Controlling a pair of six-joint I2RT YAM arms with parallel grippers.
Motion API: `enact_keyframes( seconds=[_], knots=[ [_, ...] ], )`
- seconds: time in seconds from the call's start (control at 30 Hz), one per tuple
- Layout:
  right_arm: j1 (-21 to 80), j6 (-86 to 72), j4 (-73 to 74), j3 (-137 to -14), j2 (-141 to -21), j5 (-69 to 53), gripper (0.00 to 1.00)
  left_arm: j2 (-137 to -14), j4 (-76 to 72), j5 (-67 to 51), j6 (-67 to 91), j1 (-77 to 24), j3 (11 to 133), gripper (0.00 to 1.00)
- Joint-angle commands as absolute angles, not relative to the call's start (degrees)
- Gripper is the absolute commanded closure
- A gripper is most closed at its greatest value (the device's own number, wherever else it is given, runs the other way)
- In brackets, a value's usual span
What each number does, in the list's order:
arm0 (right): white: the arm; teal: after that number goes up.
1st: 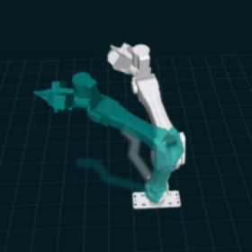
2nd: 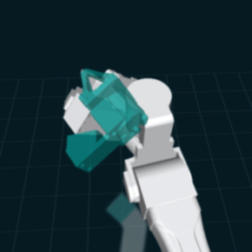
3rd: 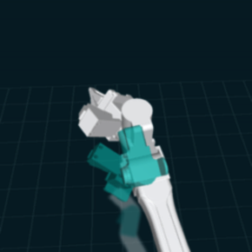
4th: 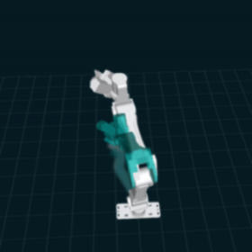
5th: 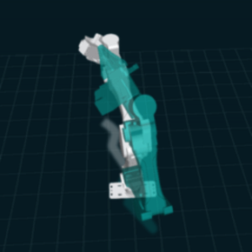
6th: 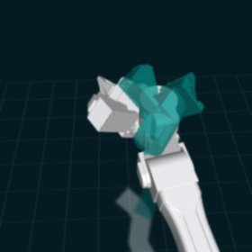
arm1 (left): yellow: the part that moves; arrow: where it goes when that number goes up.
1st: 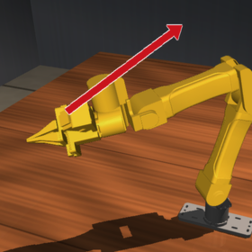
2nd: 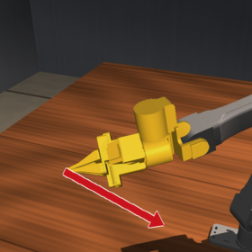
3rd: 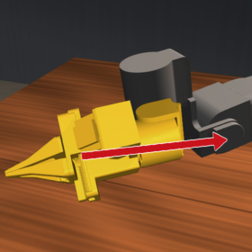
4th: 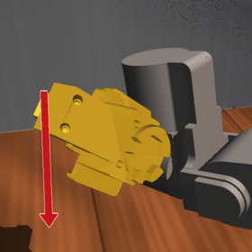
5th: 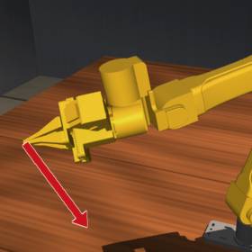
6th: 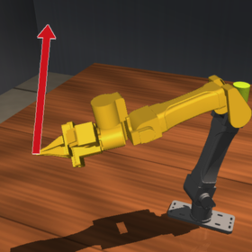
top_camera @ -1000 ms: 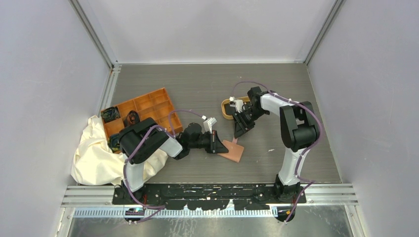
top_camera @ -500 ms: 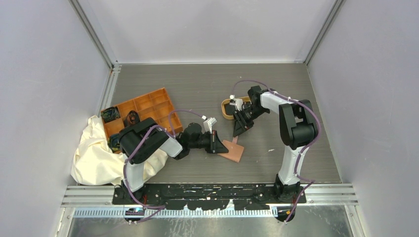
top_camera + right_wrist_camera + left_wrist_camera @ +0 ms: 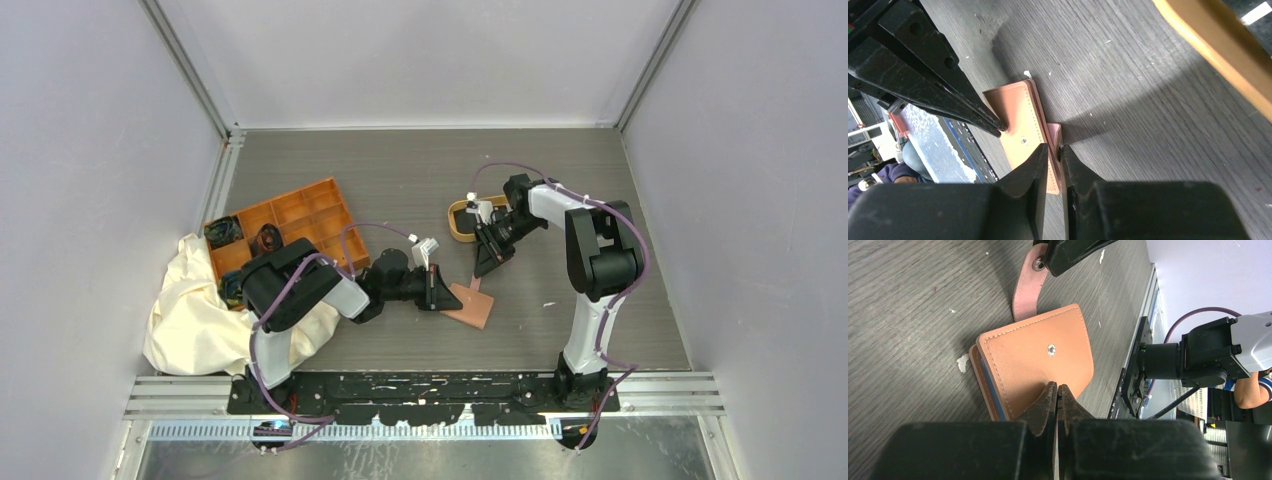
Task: Put the credit cards into the card holder
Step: Close the card holder at the center of the board.
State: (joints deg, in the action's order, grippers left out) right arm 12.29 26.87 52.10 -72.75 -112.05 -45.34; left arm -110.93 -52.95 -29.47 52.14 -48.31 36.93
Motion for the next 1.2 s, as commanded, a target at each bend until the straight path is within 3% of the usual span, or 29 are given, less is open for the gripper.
enact_keyframes(
  seconds=[0.0,0.23,0.67,1.17],
  knots=[
    [12.19,28.55,54.08,-75.13,-112.06,-47.37,0.8,-110.39,-54.67,-30.04,51.25,-48.43,36.78,1.0],
    [12.22,30.26,55.28,-75.31,-111.41,-47.92,0.9,-110.49,-54.32,-30.06,51.15,-48.44,37.0,1.0],
    [14.59,39.5,58.25,-73.4,-107.26,-47.61,0.92,-110.37,-54.07,-29.89,51.24,-48.43,36.92,1.0],
    [25.86,49.86,46.65,-60.15,-90.8,-33.81,0.98,-110.41,-54.44,-29.46,52.22,-48.44,36.58,1.0]
  ],
)
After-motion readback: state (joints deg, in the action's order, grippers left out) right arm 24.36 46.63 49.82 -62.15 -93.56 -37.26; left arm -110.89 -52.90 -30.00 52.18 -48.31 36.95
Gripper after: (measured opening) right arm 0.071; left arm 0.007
